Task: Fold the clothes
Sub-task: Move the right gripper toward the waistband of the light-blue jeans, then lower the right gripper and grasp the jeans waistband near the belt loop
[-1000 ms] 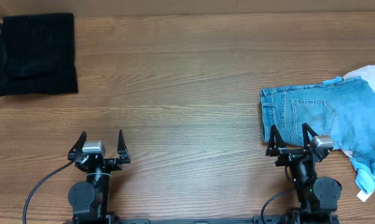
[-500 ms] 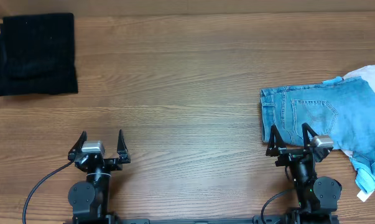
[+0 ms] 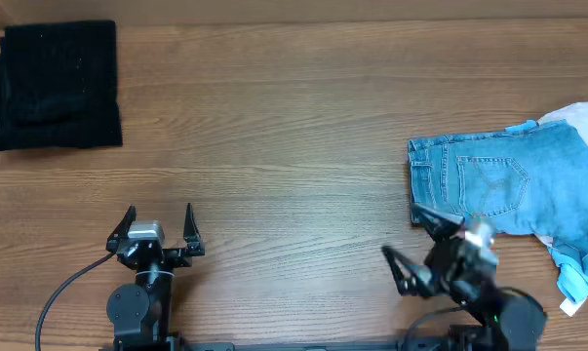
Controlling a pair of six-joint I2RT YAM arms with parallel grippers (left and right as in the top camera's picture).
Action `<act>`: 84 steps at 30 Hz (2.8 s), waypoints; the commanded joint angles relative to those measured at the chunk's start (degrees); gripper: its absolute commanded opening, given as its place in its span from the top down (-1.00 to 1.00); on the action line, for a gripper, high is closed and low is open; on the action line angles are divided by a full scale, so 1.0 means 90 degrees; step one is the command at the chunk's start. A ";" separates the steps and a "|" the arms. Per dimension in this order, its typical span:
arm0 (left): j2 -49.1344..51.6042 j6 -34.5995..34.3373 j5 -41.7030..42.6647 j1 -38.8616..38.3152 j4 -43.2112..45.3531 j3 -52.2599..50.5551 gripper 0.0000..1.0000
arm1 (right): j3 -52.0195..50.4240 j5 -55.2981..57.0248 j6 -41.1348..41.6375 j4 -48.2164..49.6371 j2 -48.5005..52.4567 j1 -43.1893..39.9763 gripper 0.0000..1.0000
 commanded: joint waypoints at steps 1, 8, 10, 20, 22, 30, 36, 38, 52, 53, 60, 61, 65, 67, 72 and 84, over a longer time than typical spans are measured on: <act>-0.0058 -0.0058 0.0017 0.0053 -0.0017 -0.0022 -1.00 | 0.0435 -0.0687 0.0593 0.0631 -0.0049 0.0022 -1.00; -0.0058 -0.0058 0.0017 0.0053 -0.0017 -0.0022 -1.00 | 0.2426 0.0716 -0.1632 -0.1940 0.1343 0.0024 -1.00; -0.0058 -0.0058 0.0019 0.0053 -0.0017 -0.0022 -1.00 | 0.3181 0.0981 -0.2159 -0.2686 0.2302 0.0024 -1.00; -0.0058 -0.0058 0.0017 0.0053 -0.0017 -0.0022 -1.00 | 0.8461 0.3504 -0.3461 -0.7893 0.8808 0.0029 -1.00; -0.0058 -0.0058 0.0017 0.0053 -0.0017 -0.0022 -1.00 | 0.8468 0.3602 -0.3650 -0.8119 0.9445 0.0032 -1.00; -0.0058 -0.0058 0.0017 0.0053 -0.0017 -0.0022 -1.00 | 0.8420 0.7259 -0.2149 -0.8408 1.0431 0.1511 -1.00; -0.0058 -0.0058 0.0017 0.0053 -0.0017 -0.0022 -1.00 | 0.8420 0.7978 -0.1117 -0.8612 1.0637 0.2407 -1.00; -0.0058 -0.0058 0.0017 0.0053 -0.0017 -0.0022 -1.00 | 0.8420 0.7259 -0.1149 -0.8682 1.0637 0.2404 -1.00; -0.0058 -0.0058 0.0017 0.0053 -0.0017 -0.0022 -1.00 | 0.7771 0.7878 -0.0520 -0.8779 1.1431 0.2395 -1.00; -0.0058 -0.0058 0.0017 0.0053 -0.0017 -0.0022 -1.00 | 0.7655 0.7871 -0.0515 -0.8636 1.1431 0.2392 -1.00; -0.0058 -0.0058 0.0017 0.0053 -0.0017 -0.0022 -1.00 | 0.7283 0.7924 -0.0529 -0.8063 1.1436 0.2312 -1.00; -0.0058 -0.0058 0.0017 0.0053 -0.0017 -0.0022 -1.00 | 0.7259 0.7924 -0.0622 -0.8009 1.1436 0.2314 -1.00; -0.0058 -0.0058 0.0017 0.0053 -0.0017 -0.0022 -1.00 | 0.7201 0.7997 -0.0690 -0.7788 1.1436 0.2268 -1.00; -0.0058 -0.0058 0.0017 0.0053 -0.0017 -0.0022 -1.00 | 0.6980 0.7987 -0.0877 -0.7478 1.1443 0.2203 -1.00; -0.0058 -0.0058 0.0019 0.0053 -0.0017 -0.0022 -1.00 | 0.6691 0.8072 -0.1030 -0.7167 1.1443 0.2178 -1.00; -0.0058 -0.0058 0.0017 0.0053 -0.0017 -0.0022 -1.00 | 0.5744 0.8614 -0.1001 -0.6283 1.1446 0.2152 -1.00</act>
